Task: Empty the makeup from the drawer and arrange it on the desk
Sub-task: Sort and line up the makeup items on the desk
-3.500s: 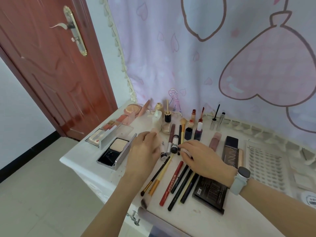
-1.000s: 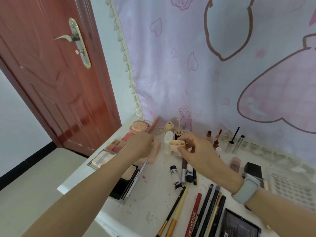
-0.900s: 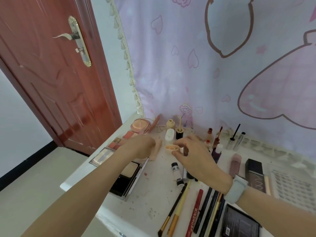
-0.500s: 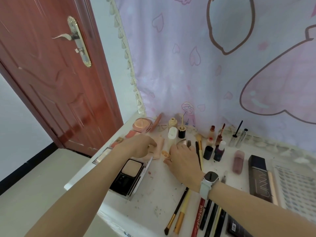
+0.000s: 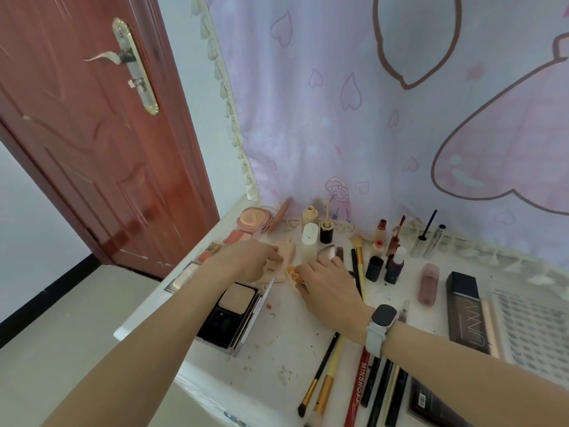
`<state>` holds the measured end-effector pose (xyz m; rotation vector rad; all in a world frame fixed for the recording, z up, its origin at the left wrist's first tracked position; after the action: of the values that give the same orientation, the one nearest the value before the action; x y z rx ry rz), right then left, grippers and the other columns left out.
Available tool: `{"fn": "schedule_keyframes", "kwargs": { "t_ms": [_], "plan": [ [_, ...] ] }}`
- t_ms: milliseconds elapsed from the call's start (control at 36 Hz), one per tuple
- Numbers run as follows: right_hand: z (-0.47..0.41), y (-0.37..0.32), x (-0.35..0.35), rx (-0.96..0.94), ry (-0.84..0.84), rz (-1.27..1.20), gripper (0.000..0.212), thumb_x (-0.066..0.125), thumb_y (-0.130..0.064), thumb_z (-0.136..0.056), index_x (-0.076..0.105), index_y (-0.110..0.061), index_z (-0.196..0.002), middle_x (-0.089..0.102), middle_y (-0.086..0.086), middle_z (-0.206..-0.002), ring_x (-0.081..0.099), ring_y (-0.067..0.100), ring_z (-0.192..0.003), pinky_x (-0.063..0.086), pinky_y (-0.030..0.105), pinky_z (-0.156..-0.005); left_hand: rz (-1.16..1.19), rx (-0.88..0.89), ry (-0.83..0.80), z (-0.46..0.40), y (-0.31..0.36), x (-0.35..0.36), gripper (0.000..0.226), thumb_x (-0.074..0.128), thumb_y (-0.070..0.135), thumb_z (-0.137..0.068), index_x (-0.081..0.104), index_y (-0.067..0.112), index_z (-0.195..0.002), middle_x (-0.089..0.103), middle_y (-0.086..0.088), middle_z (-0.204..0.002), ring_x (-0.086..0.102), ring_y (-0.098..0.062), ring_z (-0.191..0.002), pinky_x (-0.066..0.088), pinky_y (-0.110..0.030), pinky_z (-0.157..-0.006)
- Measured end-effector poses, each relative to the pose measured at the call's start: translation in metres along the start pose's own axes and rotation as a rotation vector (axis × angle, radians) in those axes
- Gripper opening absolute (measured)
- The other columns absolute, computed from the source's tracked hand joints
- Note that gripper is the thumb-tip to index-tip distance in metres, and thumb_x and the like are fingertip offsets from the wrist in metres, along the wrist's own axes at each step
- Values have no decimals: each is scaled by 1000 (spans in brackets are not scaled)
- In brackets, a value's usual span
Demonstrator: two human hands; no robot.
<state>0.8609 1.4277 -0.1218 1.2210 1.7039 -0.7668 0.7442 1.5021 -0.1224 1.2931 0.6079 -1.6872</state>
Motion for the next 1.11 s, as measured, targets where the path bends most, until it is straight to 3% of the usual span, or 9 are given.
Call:
{"fn": "schedule_keyframes", "kwargs": {
  "t_ms": [139,250,389,472,528,639,750,917,1111],
  "plan": [
    [-1,2,11,11,-118,-154,23,45,-30,-94,53,-17,-111,64,-1,-98,52,21,-93,26,29,-77,39,-48,101,4,-5,-5,50,35,3,-95,47,30,-135,52,4,-136,45,-16,-124,40,-26,-93],
    [9,14,0,38,-46,-283,25,48,-32,-94,56,-20,-114,63,-4,-100,52,16,-94,31,24,-77,60,-12,258,19,6,-25,39,36,13,-99,51,23,-133,50,-2,-138,45,-22,-127,37,-37,-103],
    [34,46,-21,149,11,-367,22,51,-22,-93,61,-18,-111,63,-5,-107,55,12,-99,40,19,-80,155,86,542,55,39,-52,33,43,12,-96,60,20,-123,59,-3,-119,53,-25,-109,44,-42,-87],
    [44,66,-26,201,-32,-335,23,47,-24,-95,60,-21,-114,57,-9,-108,50,7,-99,34,15,-75,213,166,657,72,63,-56,29,47,12,-95,62,17,-119,58,-1,-126,49,-21,-120,45,-36,-89],
    [48,74,-26,200,-87,-329,26,47,-25,-95,57,-19,-118,54,-6,-112,50,11,-103,40,20,-80,244,218,701,80,80,-50,27,48,12,-96,64,13,-117,59,1,-127,41,-19,-132,40,-31,-94],
    [57,74,-19,108,-202,-306,39,47,-21,-93,47,-16,-132,45,-2,-130,42,15,-119,42,28,-94,402,176,684,86,100,-20,32,43,12,-97,59,18,-124,58,1,-125,54,-16,-111,39,-21,-91],
    [59,70,-7,67,-297,-229,55,46,-27,-91,30,-18,-143,30,-1,-148,27,18,-130,35,30,-102,502,73,625,84,107,22,34,39,11,-98,54,17,-128,56,1,-127,52,-12,-114,28,-3,-89],
    [57,66,1,33,-333,-179,60,48,-33,-90,28,-15,-143,27,4,-150,28,24,-128,31,32,-103,495,-88,531,79,102,62,38,37,14,-98,46,18,-135,50,1,-134,46,-15,-121,37,-33,-102],
    [58,68,-3,-2,-296,-239,45,55,-35,-86,46,-18,-127,39,5,-132,33,21,-117,28,23,-94,396,-162,512,75,98,84,37,36,20,-99,48,26,-133,42,10,-141,28,-9,-132,17,-36,-109]
  ]
}}
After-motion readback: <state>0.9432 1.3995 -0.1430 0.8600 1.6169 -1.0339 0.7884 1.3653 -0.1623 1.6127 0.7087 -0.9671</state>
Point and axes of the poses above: each hand's wrist, its own z-axis away from the middle knuckle, its own x-axis out of the palm, y = z × x, the point moved 6 cm from there along -z, towards the middle knuckle
